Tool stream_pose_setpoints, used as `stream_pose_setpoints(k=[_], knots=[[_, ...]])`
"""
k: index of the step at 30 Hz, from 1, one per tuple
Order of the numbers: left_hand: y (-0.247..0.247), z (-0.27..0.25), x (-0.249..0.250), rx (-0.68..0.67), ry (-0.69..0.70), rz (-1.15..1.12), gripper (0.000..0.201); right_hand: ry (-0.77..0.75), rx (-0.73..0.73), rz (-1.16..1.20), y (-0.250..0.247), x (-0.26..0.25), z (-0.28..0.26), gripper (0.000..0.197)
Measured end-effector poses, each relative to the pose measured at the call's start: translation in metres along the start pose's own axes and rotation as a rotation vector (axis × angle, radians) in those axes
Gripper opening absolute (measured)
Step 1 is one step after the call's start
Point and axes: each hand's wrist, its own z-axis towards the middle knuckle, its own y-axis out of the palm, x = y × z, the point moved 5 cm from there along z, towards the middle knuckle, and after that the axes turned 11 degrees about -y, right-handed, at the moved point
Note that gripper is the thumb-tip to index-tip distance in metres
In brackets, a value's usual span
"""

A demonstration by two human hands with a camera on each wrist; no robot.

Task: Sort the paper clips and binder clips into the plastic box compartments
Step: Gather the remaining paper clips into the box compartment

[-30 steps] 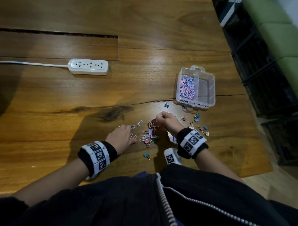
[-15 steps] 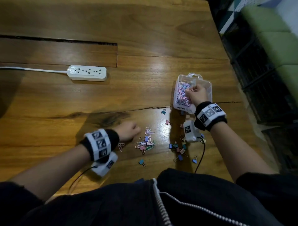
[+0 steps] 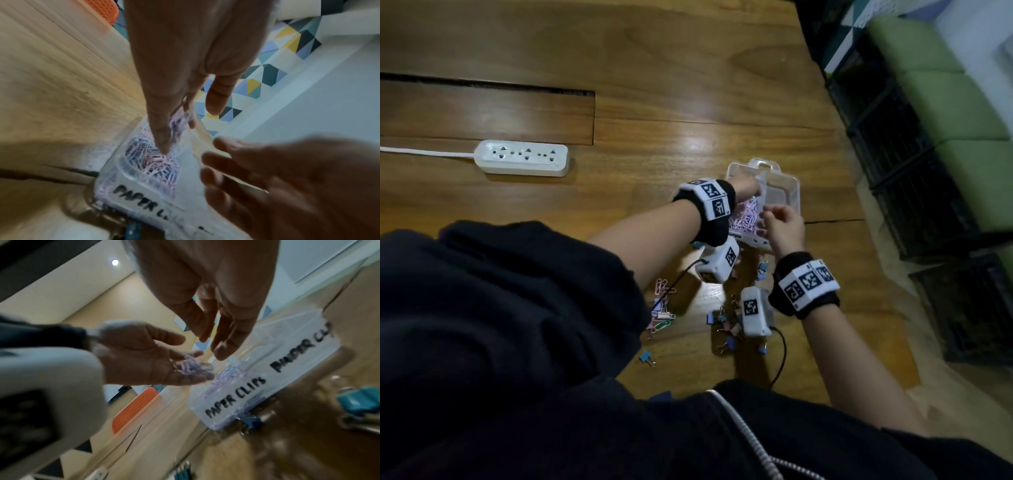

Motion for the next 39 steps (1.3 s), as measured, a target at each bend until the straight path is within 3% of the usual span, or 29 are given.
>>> stream_pose_setpoints(k=[3, 7, 11, 13, 16, 20, 24, 26, 29, 33, 39], knots=[[0.001, 0.008, -0.009, -0.022, -0.006, 0.134, 0.039, -0.025, -0.091, -0.072, -0.005, 0.004, -0.026, 0.013], [-0.018, -0.007, -0.016, -0.062, 0.127, 0.157, 0.038, -0.043, -0.315, -0.164, 0.005, 0.012, -0.054, 0.012], [-0.064, -0.037, -0.054, 0.123, 0.262, 0.447, 0.03, -0.147, -0.543, -0.314, 0.035, 0.017, -0.089, 0.014], [-0.088, -0.049, -0.092, 0.2, 0.217, 0.649, 0.028, -0.177, -0.678, -0.413, 0.057, 0.021, -0.111, 0.01], [-0.112, -0.066, -0.149, 0.265, 0.11, 0.964, 0.032, -0.296, -0.766, -0.544, 0.087, 0.025, -0.133, 0.024], [-0.118, -0.084, -0.194, 0.341, 0.07, 1.108, 0.047, -0.281, -0.757, -0.613, 0.104, 0.027, -0.141, 0.03], [-0.109, -0.092, -0.214, 0.28, 0.119, 1.021, 0.036, -0.242, -0.72, -0.576, 0.098, 0.026, -0.137, 0.017], [-0.101, -0.093, -0.214, 0.245, 0.16, 0.954, 0.03, -0.239, -0.691, -0.584, 0.092, 0.027, -0.134, 0.014], [-0.087, -0.09, -0.198, 0.304, 0.268, 0.926, 0.034, -0.25, -0.65, -0.578, 0.084, 0.027, -0.13, 0.017], [-0.068, -0.079, -0.184, 0.314, 0.279, 1.046, 0.037, -0.238, -0.56, -0.449, 0.073, 0.028, -0.126, 0.018], [-0.057, -0.074, -0.178, 0.296, 0.349, 1.174, 0.025, -0.293, -0.32, -0.539, 0.051, 0.029, -0.116, 0.02]])
